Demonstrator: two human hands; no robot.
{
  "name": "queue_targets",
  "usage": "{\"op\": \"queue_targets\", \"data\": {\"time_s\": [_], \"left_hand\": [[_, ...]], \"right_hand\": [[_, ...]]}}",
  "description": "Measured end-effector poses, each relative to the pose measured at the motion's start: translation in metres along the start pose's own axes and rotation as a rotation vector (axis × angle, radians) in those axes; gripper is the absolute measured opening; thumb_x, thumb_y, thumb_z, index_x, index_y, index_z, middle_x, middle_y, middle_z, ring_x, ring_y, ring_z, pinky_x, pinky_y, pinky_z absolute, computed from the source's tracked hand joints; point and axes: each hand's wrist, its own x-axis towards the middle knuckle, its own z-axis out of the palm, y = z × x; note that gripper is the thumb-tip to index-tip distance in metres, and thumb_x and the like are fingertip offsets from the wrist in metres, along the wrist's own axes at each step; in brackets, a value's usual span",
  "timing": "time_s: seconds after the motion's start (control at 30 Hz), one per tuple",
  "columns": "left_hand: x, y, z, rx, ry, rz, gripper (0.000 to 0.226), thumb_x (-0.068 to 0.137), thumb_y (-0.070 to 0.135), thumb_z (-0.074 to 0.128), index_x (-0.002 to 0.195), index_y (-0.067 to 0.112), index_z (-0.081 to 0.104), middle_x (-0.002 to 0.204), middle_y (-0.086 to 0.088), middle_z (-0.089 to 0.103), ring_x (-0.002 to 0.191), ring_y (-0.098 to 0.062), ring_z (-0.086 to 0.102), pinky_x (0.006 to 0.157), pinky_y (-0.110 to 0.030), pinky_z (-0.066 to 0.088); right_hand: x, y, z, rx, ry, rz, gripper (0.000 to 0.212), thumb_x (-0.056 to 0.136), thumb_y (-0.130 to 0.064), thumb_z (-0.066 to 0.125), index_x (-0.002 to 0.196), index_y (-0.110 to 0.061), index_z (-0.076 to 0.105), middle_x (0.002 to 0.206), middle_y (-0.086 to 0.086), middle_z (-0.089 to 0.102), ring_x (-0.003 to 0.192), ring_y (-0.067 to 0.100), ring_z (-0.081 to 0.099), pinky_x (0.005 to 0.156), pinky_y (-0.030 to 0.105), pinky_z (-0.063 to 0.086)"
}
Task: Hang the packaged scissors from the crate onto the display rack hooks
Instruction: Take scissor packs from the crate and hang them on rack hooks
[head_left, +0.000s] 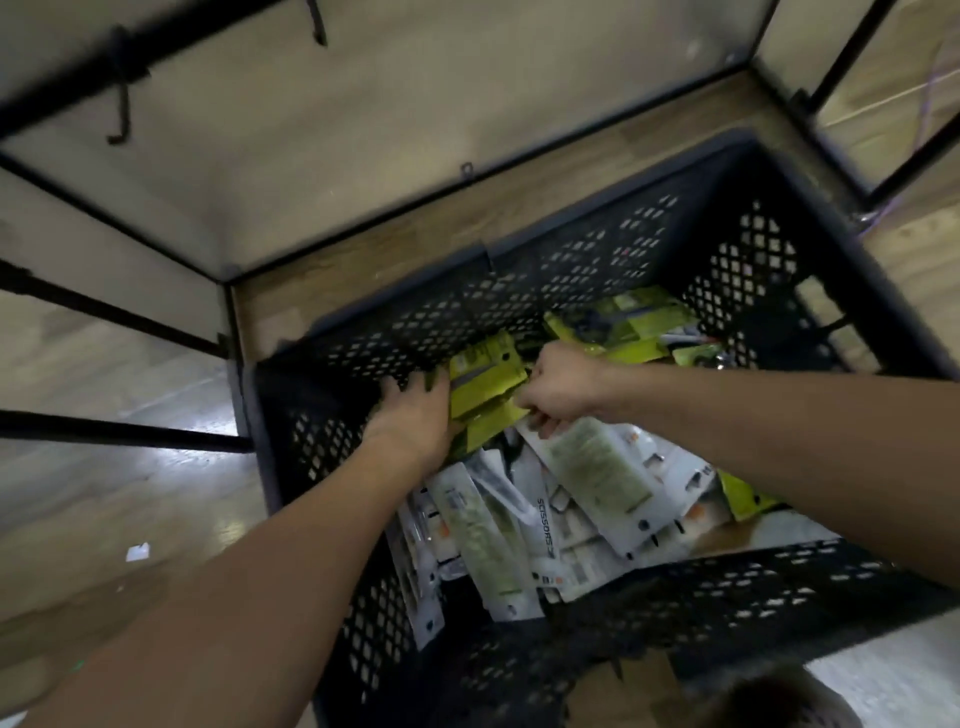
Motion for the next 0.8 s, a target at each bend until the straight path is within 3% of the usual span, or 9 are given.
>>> {"op": "queue_targets", "data": {"time_s": [0.13, 0.23, 0.37, 0.43, 0.5, 0.57, 0.63, 0.73, 0.8], "left_hand": [[-0.013, 0.004, -0.018, -0.112, -0.050, 0.043, 0.068, 0.098, 0.052, 0.057, 0.152, 0.021, 0.031, 0.147, -0.015, 0.046, 0.130, -0.045, 0.044, 0.105, -0.051, 0.045], [-0.012, 0.009, -0.017, -0.236, -0.060, 0.038, 0.078, 0.090, 0.060, 0.065, 0.152, 0.025, 0.032, 0.142, -0.014, 0.045, 0.125, -0.039, 0.052, 0.104, -0.048, 0.047], [-0.005, 0.018, -0.017, -0.372, -0.086, 0.000, 0.069, 0.080, 0.065, 0.073, 0.126, 0.025, 0.041, 0.131, -0.011, 0.038, 0.108, -0.033, 0.055, 0.088, -0.036, 0.048], [-0.015, 0.022, -0.027, -0.451, -0.043, -0.008, 0.058, 0.080, 0.062, 0.075, 0.110, 0.028, 0.038, 0.123, -0.007, 0.042, 0.100, -0.027, 0.054, 0.080, -0.033, 0.044], [-0.035, 0.023, -0.042, -0.506, -0.012, -0.034, 0.057, 0.080, 0.061, 0.076, 0.104, 0.027, 0.037, 0.114, -0.003, 0.051, 0.095, -0.022, 0.056, 0.074, -0.035, 0.044], [-0.060, 0.023, -0.059, -0.528, 0.006, -0.074, 0.064, 0.076, 0.066, 0.077, 0.105, 0.027, 0.035, 0.109, -0.001, 0.057, 0.092, -0.021, 0.059, 0.073, -0.037, 0.048], [-0.080, 0.025, -0.073, -0.545, 0.035, -0.128, 0.075, 0.071, 0.074, 0.075, 0.112, 0.029, 0.032, 0.114, 0.000, 0.056, 0.099, -0.024, 0.060, 0.083, -0.041, 0.053], [-0.087, 0.036, -0.084, -0.538, 0.092, -0.184, 0.084, 0.070, 0.085, 0.063, 0.127, 0.034, 0.028, 0.123, -0.002, 0.054, 0.111, -0.030, 0.059, 0.096, -0.050, 0.052], [-0.081, 0.048, -0.085, -0.594, 0.130, -0.176, 0.073, 0.079, 0.080, 0.060, 0.129, 0.035, 0.032, 0.124, -0.002, 0.057, 0.108, -0.030, 0.061, 0.093, -0.048, 0.053]], "right_hand": [[-0.042, -0.003, -0.019, 0.061, 0.004, 0.023, 0.025, 0.099, -0.014, 0.064, 0.080, 0.002, 0.060, 0.075, 0.019, 0.072, 0.076, 0.029, 0.077, 0.065, 0.035, 0.064], [-0.048, 0.021, -0.029, 0.148, 0.073, 0.034, 0.017, 0.099, -0.016, 0.062, 0.087, -0.006, 0.055, 0.081, 0.020, 0.065, 0.067, 0.027, 0.075, 0.062, 0.033, 0.064], [-0.036, 0.060, -0.038, 0.348, 0.130, 0.128, 0.015, 0.101, -0.020, 0.056, 0.106, -0.006, 0.049, 0.102, 0.017, 0.060, 0.070, 0.029, 0.076, 0.075, 0.047, 0.065], [-0.033, 0.063, -0.046, 0.427, 0.185, 0.137, 0.016, 0.103, -0.019, 0.052, 0.112, -0.007, 0.046, 0.100, 0.015, 0.058, 0.066, 0.026, 0.076, 0.070, 0.042, 0.064], [-0.033, 0.056, -0.054, 0.436, 0.283, 0.087, 0.010, 0.102, -0.019, 0.054, 0.104, -0.010, 0.049, 0.089, 0.012, 0.057, 0.065, 0.026, 0.073, 0.065, 0.041, 0.061], [-0.035, 0.043, -0.059, 0.410, 0.385, 0.034, 0.013, 0.097, -0.021, 0.061, 0.101, -0.010, 0.055, 0.083, 0.013, 0.060, 0.070, 0.027, 0.066, 0.065, 0.046, 0.060], [-0.035, 0.032, -0.057, 0.453, 0.390, 0.017, 0.019, 0.090, -0.022, 0.069, 0.098, -0.006, 0.063, 0.088, 0.020, 0.069, 0.075, 0.029, 0.065, 0.071, 0.052, 0.060], [-0.029, 0.027, -0.047, 0.506, 0.237, -0.008, 0.019, 0.090, -0.009, 0.068, 0.105, 0.001, 0.069, 0.103, 0.024, 0.074, 0.075, 0.025, 0.067, 0.066, 0.038, 0.057], [-0.025, 0.027, -0.040, 0.537, 0.192, -0.032, 0.017, 0.094, -0.004, 0.063, 0.110, -0.004, 0.068, 0.101, 0.019, 0.074, 0.075, 0.024, 0.068, 0.063, 0.035, 0.057]]}}
